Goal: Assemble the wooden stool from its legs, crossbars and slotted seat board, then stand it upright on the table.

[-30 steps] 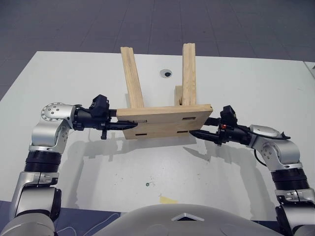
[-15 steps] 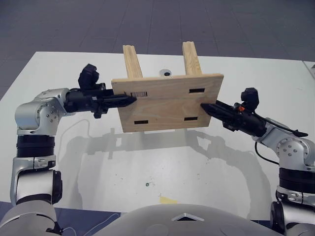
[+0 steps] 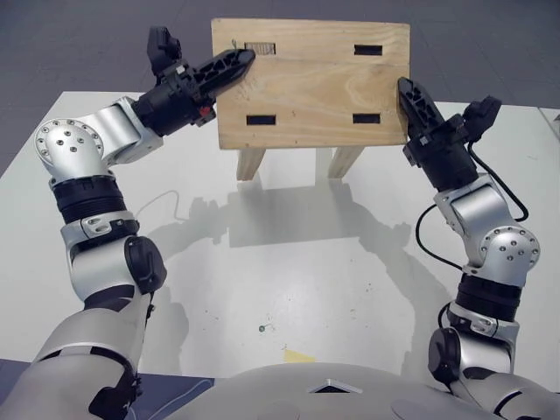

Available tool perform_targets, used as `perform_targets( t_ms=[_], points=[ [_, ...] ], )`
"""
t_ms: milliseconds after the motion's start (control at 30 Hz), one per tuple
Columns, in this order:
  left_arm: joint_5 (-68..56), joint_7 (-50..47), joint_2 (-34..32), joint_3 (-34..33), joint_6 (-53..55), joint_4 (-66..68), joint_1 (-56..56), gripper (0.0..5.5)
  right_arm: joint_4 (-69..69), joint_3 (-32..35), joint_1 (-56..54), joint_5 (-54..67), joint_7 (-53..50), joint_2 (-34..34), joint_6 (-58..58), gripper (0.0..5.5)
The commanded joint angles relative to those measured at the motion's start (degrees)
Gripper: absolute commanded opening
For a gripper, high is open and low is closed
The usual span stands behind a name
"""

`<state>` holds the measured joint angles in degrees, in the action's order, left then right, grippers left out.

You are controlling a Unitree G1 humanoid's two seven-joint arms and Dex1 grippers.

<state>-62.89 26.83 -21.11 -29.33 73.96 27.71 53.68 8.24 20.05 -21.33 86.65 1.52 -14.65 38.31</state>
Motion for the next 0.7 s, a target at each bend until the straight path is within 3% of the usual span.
perform_targets(
  t_ms=[33, 300, 700],
  points=[
    [3.49, -22.28, 2.88, -8.56, -14.97, 11.32, 7.39, 1.35, -3.06, 3.11, -14.38, -0.08, -8.43, 2.23, -7.51, 1.31],
    [5.17, -28.56, 3.46, -11.16, -24.29, 16.42, 8.85, 2.65, -8.85, 4.88, -11.59, -8.22, -9.96, 4.06, -12.07, 2.44],
    [4.15, -29.31, 4.57, -9.77, -18.48, 8.34, 0.39, 4.57, -8.55, 3.42, -3.54, -19.17, -6.58, 8.22, -14.37, 4.29]
  ],
)
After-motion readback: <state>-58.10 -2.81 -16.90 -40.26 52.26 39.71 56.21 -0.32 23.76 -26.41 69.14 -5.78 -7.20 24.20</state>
